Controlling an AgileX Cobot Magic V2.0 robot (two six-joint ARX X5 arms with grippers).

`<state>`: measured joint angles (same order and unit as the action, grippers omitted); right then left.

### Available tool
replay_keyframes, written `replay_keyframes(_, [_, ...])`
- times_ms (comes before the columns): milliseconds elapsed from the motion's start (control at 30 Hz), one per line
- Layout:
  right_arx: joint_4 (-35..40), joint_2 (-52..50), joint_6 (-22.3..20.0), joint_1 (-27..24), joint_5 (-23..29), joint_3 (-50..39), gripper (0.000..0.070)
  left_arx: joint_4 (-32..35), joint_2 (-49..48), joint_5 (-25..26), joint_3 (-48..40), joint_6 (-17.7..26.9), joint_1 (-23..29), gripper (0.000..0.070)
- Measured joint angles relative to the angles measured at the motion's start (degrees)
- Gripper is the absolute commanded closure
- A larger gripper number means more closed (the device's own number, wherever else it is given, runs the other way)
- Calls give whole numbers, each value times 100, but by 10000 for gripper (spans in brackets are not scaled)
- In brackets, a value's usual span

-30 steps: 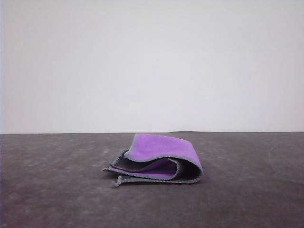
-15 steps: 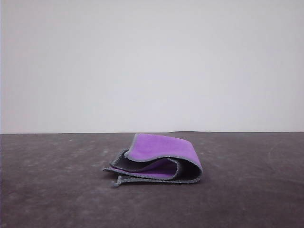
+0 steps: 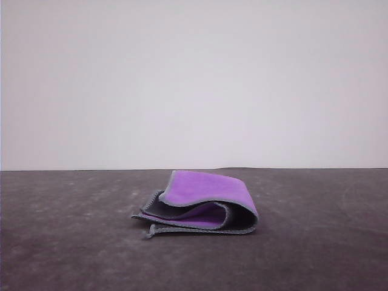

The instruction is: Fold clothes

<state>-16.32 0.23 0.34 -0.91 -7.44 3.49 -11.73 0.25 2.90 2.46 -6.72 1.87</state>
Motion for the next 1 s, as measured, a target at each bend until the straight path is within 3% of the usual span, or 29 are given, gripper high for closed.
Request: replay_keyframes(1000, [0, 0, 9, 0, -2, 0, 693, 0, 0, 0, -2, 0, 0, 700])
